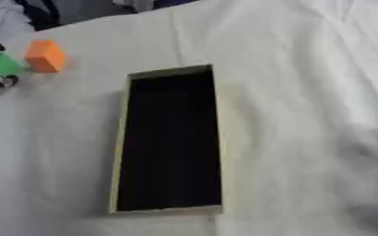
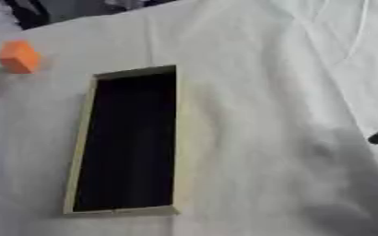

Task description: Pick up objects on the table and place them in the box.

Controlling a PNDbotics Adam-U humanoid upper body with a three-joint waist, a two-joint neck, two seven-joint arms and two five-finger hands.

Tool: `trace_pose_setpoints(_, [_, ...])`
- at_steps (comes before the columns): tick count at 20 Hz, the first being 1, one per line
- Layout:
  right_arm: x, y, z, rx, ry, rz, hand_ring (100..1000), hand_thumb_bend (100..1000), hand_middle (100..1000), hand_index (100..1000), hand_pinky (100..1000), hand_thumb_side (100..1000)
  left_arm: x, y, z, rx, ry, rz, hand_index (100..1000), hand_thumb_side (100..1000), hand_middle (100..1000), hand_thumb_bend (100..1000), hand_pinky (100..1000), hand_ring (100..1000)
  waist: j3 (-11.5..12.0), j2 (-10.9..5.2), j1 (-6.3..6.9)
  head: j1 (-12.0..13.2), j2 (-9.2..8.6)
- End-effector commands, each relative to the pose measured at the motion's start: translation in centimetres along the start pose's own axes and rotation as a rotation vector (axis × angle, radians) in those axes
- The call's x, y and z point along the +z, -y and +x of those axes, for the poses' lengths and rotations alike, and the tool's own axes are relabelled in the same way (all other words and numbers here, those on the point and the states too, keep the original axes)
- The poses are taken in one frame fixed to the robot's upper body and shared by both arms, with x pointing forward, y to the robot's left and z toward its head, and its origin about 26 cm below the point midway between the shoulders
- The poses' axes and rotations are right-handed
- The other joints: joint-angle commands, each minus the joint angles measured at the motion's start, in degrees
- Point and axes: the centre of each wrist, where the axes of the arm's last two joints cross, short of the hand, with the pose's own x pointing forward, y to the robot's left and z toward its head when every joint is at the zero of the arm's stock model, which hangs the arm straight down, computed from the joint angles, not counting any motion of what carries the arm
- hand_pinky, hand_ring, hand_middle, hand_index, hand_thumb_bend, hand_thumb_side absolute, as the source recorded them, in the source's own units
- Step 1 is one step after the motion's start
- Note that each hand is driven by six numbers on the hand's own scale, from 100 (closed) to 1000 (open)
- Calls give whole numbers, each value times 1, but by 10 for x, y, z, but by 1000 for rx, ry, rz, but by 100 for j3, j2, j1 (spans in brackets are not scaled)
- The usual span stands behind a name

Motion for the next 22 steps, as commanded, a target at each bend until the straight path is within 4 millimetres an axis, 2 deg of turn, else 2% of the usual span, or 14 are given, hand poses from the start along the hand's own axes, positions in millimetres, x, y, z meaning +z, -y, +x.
trace_pose_setpoints(1, [0, 0, 0, 6, -1, -3, 907, 100, 534, 863, 868, 745, 4, -11, -14, -30, -21, 23, 752, 100, 655, 434, 412, 574, 12, -80, -26, 20, -41])
trace_pose_setpoints(4, [1, 0, 0, 4, -3, -5, 907, 100, 534, 863, 868, 742, 4, -10, -14, -31, -16, 41, 729, 100, 620, 429, 381, 540, 25, -100, -28, 18, -29])
trace_pose_setpoints(10, [3, 0, 0, -1, -15, -9, 907, 100, 533, 862, 868, 738, 2, -15, -7, -19, 23, 78, 729, 100, 601, 360, 355, 520, 102, -193, -56, -3, 53])
trace_pose_setpoints(18, [8, 1, -1, -14, -37, -15, 907, 100, 534, 862, 868, 726, 0, -45, 17, -7, 166, 137, 740, 100, 609, 300, 347, 510, 324, -376, -160, -134, 237])
trace_pose_setpoints(22, [10, 2, -1, -24, -44, -24, 906, 100, 536, 862, 868, 714, 2, -65, 42, -12, 300, 187, 743, 100, 608, 253, 343, 505, 422, -481, -227, -256, 318])
